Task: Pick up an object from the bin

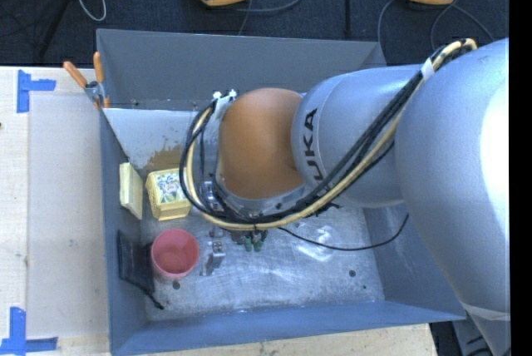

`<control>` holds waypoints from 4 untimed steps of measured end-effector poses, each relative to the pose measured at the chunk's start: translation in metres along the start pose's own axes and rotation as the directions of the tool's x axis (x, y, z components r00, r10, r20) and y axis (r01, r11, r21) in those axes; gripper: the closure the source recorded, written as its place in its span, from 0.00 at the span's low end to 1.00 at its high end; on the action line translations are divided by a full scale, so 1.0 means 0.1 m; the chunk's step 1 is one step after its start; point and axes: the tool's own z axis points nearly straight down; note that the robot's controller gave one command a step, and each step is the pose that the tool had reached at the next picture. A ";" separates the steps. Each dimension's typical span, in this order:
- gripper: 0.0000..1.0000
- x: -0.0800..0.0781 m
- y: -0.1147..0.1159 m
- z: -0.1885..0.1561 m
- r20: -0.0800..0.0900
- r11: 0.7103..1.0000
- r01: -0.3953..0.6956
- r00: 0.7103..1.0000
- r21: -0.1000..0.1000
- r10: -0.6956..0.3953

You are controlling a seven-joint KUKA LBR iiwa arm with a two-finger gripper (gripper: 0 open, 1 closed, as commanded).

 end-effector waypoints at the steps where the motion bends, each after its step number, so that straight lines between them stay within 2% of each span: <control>1: 1.00 0.62 0.15 -0.18 -0.001 0.998 -0.059 0.998 0.001 0.059; 2: 0.00 0.62 0.14 -0.18 -0.001 0.998 -0.062 0.998 0.001 0.062; 3: 0.00 0.62 0.14 -0.18 -0.001 0.998 -0.063 0.998 0.001 0.063; 4: 0.00 0.26 0.36 0.17 0.012 1.000 0.011 1.000 -0.001 -0.011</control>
Offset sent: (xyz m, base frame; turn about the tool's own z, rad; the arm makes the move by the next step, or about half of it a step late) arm 0.0000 0.0000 0.0000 0.0000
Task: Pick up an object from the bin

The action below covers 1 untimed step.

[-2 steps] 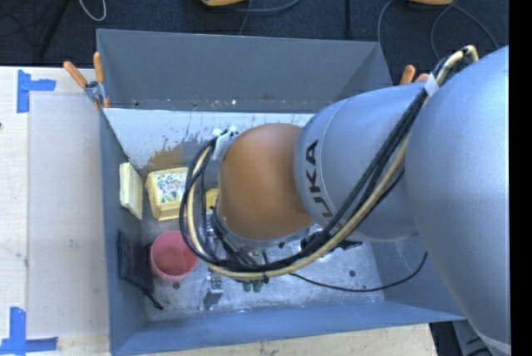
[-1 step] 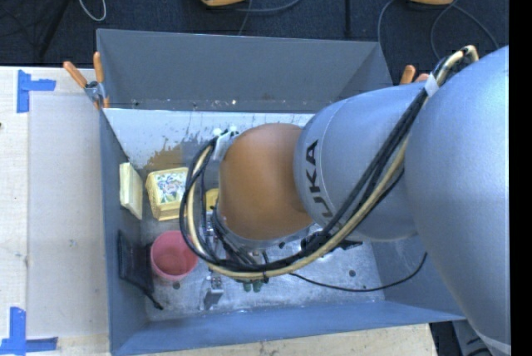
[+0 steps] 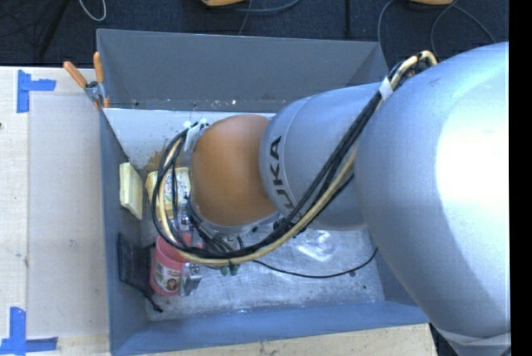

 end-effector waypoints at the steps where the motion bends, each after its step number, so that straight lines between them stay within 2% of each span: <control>1: 1.00 -0.20 -0.06 0.36 -0.002 0.999 0.034 0.999 0.002 -0.034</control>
Offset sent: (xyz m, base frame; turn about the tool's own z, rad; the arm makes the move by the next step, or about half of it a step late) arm 0.0000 0.0000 0.0000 0.0000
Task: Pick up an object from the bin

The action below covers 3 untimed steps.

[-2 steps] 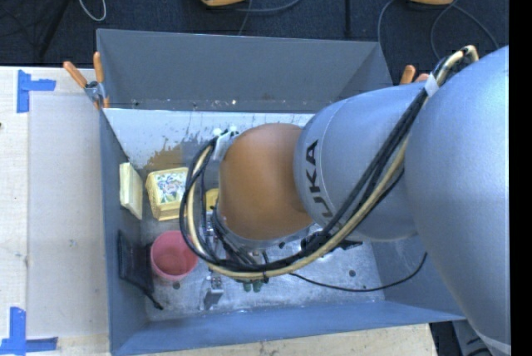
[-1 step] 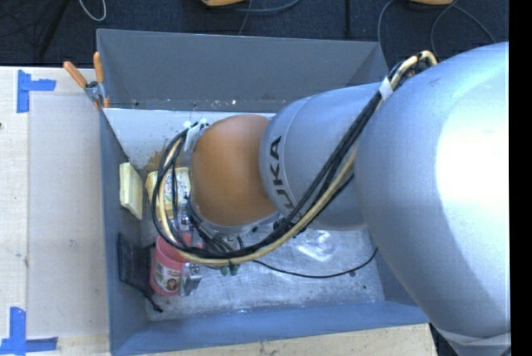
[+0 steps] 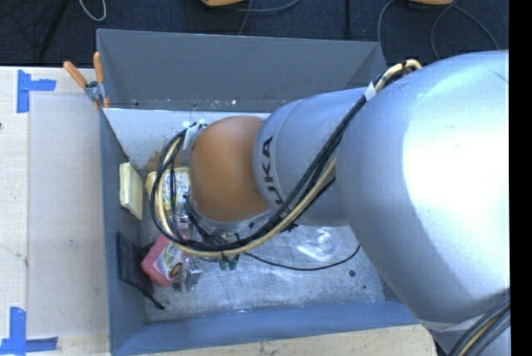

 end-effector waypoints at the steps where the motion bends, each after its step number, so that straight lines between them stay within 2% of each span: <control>1: 1.00 0.00 0.00 0.00 0.000 1.000 -0.001 1.000 0.000 0.001; 2: 1.00 0.05 0.00 -0.43 -0.016 1.000 -0.015 1.000 0.001 0.015; 3: 1.00 0.02 -0.03 -1.12 -0.013 1.000 -0.026 1.000 0.000 0.026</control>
Offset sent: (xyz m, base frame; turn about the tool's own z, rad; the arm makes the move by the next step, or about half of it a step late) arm -0.0019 0.0003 0.1303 0.0457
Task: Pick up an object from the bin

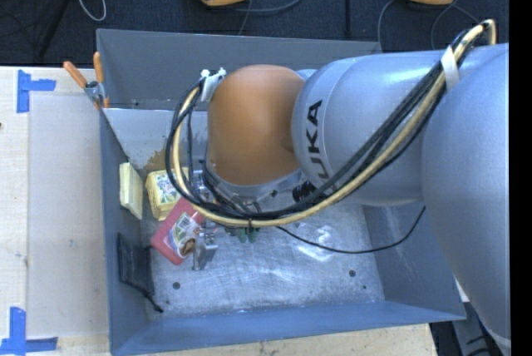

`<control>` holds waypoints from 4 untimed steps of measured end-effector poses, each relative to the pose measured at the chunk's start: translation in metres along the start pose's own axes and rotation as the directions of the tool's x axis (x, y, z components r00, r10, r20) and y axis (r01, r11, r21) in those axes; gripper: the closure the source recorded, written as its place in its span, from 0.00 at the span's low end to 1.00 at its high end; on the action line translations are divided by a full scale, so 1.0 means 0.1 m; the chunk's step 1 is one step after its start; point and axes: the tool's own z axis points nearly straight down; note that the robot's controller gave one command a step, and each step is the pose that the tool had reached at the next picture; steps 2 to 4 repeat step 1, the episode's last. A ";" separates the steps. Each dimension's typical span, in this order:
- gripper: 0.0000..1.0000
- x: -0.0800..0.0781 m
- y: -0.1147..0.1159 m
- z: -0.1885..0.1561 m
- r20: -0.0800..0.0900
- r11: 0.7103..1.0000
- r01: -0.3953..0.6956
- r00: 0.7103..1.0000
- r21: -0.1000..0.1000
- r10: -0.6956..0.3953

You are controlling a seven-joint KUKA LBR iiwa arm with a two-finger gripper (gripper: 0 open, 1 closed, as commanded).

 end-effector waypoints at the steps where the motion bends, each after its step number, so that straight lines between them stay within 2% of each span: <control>1: 1.00 0.00 0.01 -0.45 0.006 1.000 -0.001 1.000 -0.002 0.001; 4: 1.00 0.00 0.01 -0.45 0.006 1.000 -0.001 1.000 -0.002 0.001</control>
Offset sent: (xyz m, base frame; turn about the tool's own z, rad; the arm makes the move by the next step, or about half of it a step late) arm 0.0247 0.0172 -0.1155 -0.5183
